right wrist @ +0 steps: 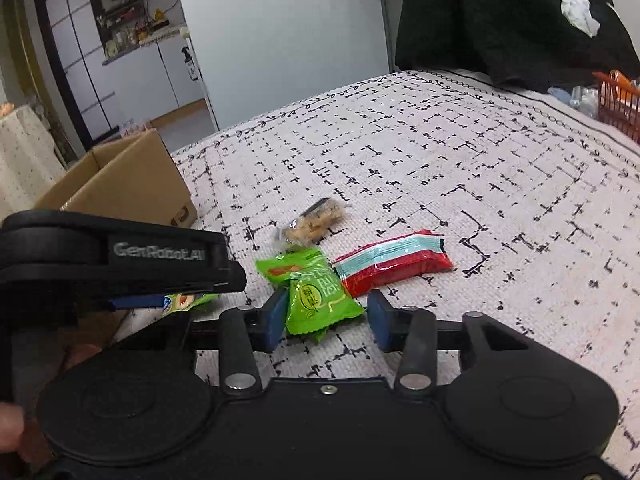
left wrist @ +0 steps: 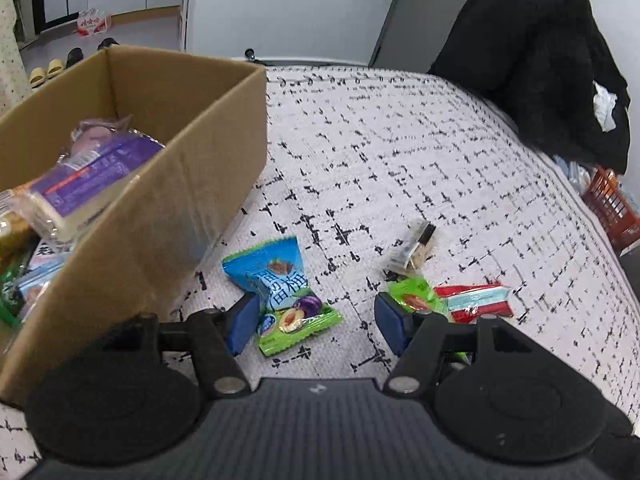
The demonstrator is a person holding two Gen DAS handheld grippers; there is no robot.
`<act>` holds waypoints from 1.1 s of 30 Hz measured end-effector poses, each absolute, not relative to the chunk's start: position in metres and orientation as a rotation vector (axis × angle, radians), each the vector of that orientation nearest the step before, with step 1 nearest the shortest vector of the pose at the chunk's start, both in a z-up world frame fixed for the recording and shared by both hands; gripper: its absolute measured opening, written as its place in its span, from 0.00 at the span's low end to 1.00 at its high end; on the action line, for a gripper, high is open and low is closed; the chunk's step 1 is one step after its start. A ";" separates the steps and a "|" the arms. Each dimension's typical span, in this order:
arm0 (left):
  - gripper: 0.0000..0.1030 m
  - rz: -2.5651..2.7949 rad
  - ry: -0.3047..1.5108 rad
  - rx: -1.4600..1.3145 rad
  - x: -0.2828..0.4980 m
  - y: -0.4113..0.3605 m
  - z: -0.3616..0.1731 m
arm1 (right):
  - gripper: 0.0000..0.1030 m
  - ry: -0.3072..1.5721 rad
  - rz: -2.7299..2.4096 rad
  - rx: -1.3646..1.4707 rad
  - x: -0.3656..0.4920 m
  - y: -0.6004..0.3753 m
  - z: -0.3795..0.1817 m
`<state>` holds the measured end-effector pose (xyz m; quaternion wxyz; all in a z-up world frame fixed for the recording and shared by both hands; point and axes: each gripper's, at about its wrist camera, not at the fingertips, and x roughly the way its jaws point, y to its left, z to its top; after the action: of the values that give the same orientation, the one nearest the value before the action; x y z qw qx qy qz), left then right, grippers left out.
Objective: Organize snacks
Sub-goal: 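Move both open tools back toward the blue and green packets, then grasp the blue-green candy pack with the left tool while the right tool grasps the green biscuit pack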
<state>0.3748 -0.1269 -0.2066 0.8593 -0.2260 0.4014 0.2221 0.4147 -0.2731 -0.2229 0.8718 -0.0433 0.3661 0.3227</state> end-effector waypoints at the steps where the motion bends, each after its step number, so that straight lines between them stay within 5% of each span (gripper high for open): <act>1: 0.62 0.462 0.845 -0.471 0.376 -0.126 -0.208 | 0.40 0.765 0.673 -0.108 0.413 -0.272 -0.222; 13: 0.62 0.475 0.866 -0.456 0.386 -0.125 -0.217 | 0.39 0.787 0.593 -0.087 0.404 -0.290 -0.216; 19: 0.30 0.483 0.863 -0.441 0.382 -0.123 -0.216 | 0.38 0.828 0.523 0.035 0.403 -0.299 -0.207; 23: 0.22 0.440 0.838 -0.438 0.374 -0.121 -0.209 | 0.38 0.830 0.461 0.051 0.401 -0.302 -0.203; 25: 0.11 0.419 0.823 -0.447 0.370 -0.119 -0.204 | 0.38 0.821 0.453 0.087 0.399 -0.306 -0.198; 33: 0.06 0.333 0.770 -0.431 0.353 -0.122 -0.174 | 0.38 0.756 0.405 0.173 0.385 -0.310 -0.179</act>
<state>0.3532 -0.1222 -0.1736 0.8909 -0.2077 0.3708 0.1602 0.3845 -0.3103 -0.1794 0.9058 0.0839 0.3661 0.1961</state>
